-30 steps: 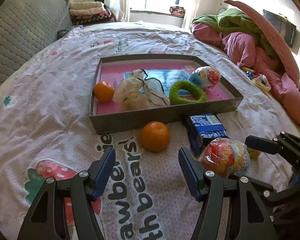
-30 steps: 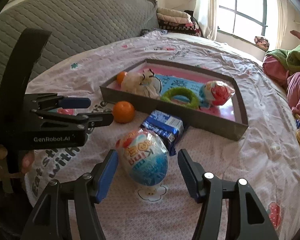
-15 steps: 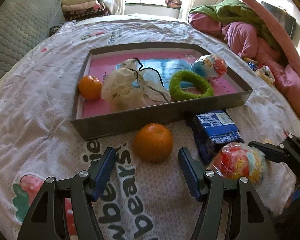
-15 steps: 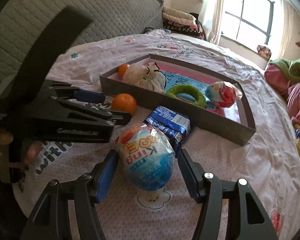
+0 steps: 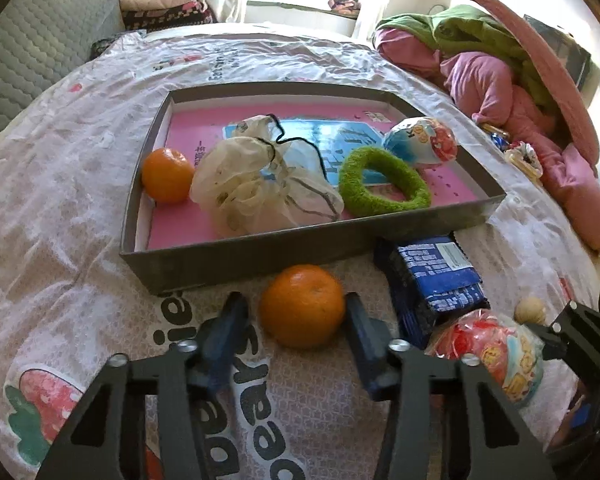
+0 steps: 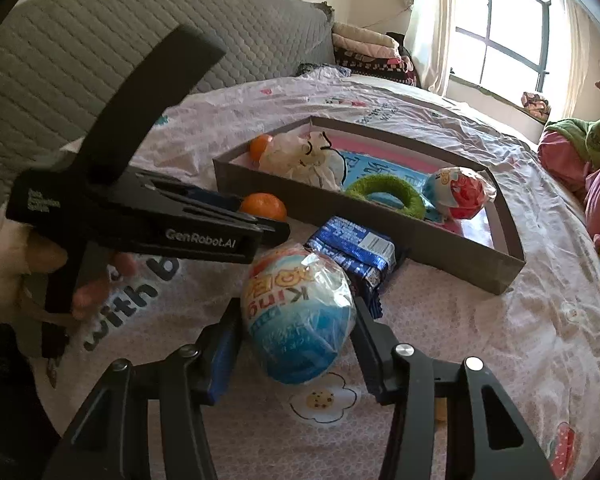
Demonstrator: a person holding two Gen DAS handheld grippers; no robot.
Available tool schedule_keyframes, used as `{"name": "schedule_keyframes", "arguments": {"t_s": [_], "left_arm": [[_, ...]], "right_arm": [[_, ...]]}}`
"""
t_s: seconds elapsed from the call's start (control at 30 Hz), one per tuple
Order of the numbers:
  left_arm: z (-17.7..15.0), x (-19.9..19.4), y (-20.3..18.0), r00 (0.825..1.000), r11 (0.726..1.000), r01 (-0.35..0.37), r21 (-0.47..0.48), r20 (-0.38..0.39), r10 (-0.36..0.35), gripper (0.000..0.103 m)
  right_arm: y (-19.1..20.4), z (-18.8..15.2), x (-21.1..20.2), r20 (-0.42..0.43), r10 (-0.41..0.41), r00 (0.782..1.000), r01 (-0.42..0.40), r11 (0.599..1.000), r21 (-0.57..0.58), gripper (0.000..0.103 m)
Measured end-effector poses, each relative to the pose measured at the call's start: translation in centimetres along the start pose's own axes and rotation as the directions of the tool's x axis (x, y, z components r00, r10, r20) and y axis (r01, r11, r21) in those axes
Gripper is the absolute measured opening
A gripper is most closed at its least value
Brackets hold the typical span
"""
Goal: Organize objects
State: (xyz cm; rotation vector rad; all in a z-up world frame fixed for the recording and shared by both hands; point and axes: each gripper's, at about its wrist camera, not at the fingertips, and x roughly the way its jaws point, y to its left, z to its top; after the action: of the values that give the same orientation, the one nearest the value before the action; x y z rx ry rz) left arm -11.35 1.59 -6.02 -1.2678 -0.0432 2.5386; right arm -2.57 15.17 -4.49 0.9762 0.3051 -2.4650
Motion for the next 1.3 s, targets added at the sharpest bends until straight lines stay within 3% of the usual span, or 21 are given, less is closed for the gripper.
{"name": "schedule_keyframes", "arguments": {"t_s": [0.03,0.17,0.47,0.6,1.2,1.3], "left_arm": [[0.0,-0.1,-0.2,1.000,1.000,0.000,0.009,0.002,0.000,0.042],[-0.2,-0.4,-1.0,1.000,0.999,-0.022,0.049,0.009,0.022,0.041],[0.0,-3.5,-0.7,0.997,1.000,-0.004,0.011,0.080,0.004,0.041],[0.1,-4.7,-0.4,0.992,0.999,-0.037,0.006,0.123,0.036,0.041],[1.1,-6.2,-0.8,0.985,1.000,-0.010,0.008,0.170,0.009,0.041],[1.5,-6.3,-1.3,0.983,0.999,-0.031,0.029,0.183,0.025,0.041]], "right_arm": [[-0.1,0.1,-0.2,0.010,0.004,1.000,-0.004,1.000,0.006,0.052],[-0.8,0.3,-1.1,0.049,0.032,0.998,-0.034,0.999,0.042,0.052],[-2.6,0.9,-3.2,0.140,0.040,0.989,-0.054,0.994,0.099,0.052],[-2.7,1.3,-3.8,0.176,0.036,0.984,-0.055,0.993,0.108,0.052],[-4.7,3.6,-4.9,0.250,-0.011,0.968,-0.026,0.989,0.147,0.052],[-4.9,4.1,-4.9,0.261,-0.020,0.965,-0.017,0.990,0.140,0.052]]}}
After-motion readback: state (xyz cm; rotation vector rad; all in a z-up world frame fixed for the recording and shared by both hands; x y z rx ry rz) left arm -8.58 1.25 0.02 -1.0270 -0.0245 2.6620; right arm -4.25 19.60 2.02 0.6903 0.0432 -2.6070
